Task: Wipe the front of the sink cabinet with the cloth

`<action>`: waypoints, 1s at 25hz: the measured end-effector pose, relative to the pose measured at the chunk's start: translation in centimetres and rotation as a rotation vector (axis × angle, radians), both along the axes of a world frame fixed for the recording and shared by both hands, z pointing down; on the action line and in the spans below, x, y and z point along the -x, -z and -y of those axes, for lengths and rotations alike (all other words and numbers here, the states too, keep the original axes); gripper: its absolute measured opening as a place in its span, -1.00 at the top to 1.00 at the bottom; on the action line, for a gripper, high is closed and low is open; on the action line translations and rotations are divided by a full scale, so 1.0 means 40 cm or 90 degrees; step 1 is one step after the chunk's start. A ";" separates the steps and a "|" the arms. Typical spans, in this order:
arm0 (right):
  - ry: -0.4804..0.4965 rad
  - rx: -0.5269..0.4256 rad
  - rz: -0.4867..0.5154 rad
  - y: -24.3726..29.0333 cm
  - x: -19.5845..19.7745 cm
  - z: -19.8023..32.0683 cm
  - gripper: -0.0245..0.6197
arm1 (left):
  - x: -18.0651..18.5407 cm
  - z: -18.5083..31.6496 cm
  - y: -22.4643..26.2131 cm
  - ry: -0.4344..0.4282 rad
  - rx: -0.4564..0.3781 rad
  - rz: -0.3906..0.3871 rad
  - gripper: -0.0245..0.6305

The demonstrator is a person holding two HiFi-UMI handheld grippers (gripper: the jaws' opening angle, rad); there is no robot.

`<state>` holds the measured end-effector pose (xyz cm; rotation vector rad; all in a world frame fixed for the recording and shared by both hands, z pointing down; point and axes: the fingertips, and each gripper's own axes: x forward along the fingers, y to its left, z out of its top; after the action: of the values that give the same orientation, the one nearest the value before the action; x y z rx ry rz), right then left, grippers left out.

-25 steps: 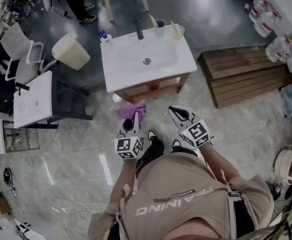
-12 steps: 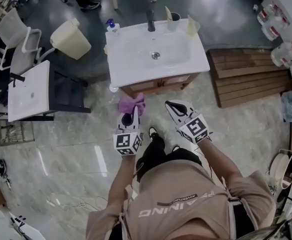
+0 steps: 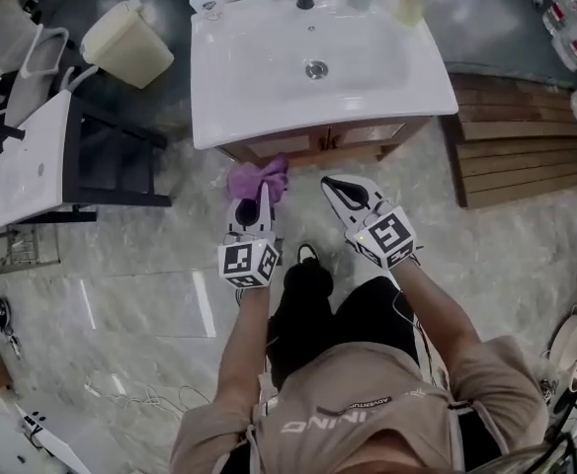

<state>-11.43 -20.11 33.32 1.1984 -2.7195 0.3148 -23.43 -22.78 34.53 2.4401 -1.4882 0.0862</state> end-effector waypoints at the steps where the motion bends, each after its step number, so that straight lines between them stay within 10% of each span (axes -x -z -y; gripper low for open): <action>1: 0.004 -0.002 0.000 -0.031 0.005 0.001 0.89 | 0.006 0.004 -0.033 0.004 0.000 0.001 0.81; 16: 0.149 -0.044 -0.018 -0.563 0.107 0.055 0.89 | 0.094 0.104 -0.444 0.045 -0.018 -0.027 0.81; 25: 0.170 -0.091 -0.033 -0.722 0.151 0.044 0.89 | 0.164 0.178 -0.491 0.088 -0.106 0.010 0.81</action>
<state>-17.45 -21.85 62.21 0.8431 -2.8501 0.0548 -29.99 -29.92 54.19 2.4576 -1.7292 -0.0493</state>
